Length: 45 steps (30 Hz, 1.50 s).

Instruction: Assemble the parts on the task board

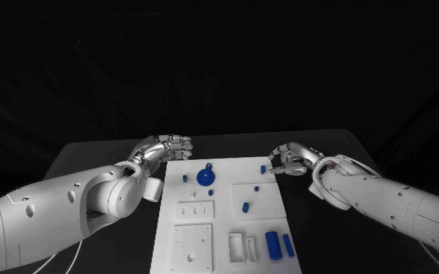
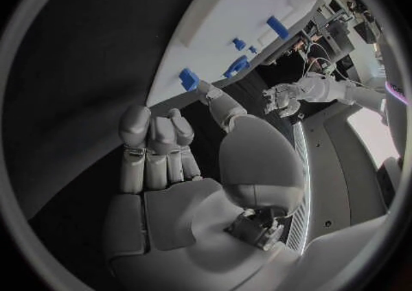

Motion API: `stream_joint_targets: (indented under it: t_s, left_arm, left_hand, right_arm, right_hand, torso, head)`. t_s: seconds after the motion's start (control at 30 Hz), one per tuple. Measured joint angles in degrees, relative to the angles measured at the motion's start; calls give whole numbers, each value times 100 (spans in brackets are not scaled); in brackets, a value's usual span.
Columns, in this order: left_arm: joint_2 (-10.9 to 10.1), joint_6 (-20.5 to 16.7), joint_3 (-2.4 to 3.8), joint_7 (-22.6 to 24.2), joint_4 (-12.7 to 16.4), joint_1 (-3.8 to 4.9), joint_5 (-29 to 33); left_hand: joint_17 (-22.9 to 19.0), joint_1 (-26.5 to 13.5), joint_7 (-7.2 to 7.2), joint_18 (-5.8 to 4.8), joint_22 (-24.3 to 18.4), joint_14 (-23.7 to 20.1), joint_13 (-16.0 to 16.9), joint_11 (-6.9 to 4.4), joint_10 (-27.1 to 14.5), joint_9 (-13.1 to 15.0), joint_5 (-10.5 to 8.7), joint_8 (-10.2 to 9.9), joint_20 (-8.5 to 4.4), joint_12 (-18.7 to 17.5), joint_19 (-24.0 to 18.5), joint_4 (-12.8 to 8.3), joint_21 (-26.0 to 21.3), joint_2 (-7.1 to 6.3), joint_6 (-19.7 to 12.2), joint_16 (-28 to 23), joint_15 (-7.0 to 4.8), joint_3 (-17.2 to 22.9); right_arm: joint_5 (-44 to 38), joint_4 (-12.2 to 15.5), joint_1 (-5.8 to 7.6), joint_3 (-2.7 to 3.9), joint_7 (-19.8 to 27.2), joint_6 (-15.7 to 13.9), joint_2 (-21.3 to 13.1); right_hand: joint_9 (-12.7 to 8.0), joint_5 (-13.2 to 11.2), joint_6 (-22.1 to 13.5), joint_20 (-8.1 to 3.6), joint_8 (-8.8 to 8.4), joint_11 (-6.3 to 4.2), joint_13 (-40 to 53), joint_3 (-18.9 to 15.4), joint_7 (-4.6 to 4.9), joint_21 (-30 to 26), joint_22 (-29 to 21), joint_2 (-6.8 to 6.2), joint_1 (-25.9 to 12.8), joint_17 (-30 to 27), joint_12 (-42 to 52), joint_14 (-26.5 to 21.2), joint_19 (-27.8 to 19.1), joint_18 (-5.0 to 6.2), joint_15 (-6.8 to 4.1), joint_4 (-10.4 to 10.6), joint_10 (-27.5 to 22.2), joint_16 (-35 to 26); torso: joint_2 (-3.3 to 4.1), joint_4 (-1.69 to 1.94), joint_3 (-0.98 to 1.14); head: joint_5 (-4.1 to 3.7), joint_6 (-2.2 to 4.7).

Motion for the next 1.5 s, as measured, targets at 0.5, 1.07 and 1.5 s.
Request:
stream_joint_targets:
  t_s: [0.5, 1.07, 1.5]
  left_arm:
    - [11, 33, 0, 0, -9, -1, 0]
    - [17, 53, 1, -40, -34, -2, 0]
    - [17, 70, 1, -62, -34, -2, -1]
  left_hand:
    - [5, 0, -20, -9, -1, 0, -1, -19, 19, 0, 0, 0, 0, 0, 0, -15, 0, 0, 20, 0, 0, 15]
    - [4, 0, -20, -37, -2, 0, -1, -19, 19, 0, 0, 0, 0, 0, 0, -15, 0, 0, 21, 0, 0, 15]
    - [8, 0, -20, -39, -3, 0, -2, -19, 19, 1, 0, 0, 20, 0, -21, -15, 0, 0, 20, -22, 0, 15]
  right_arm:
    - [3, -204, -139, -2, 15, 1, 164]
    - [3, -413, -139, -7, -29, -35, 410]
    - [1, -435, -145, -12, -53, -40, 462]
  right_hand:
    - [-5, 23, -19, 19, 0, 19, 0, -28, 19, 0, 5, 30, -30, 5, -1, -8, -1, -1, 7, -34, -20, -15]
    - [-38, -734, 57, 31, 0, -3, 1, 554, -15, -36, 4, 196, 200, 37, -1, -8, 8, 0, 8, -80, 2, -52]
    - [-43, -910, 145, 41, 0, -32, 23, 744, -43, -36, 3, 209, 213, 51, 24, 16, 18, -1, -16, -78, 33, -54]
  torso:
    - [10, 1, 16]
    - [8, 5, -4]
    - [4, -3, -4]
  head:
    - [31, -70]
    - [101, -101]
    - [112, -119]
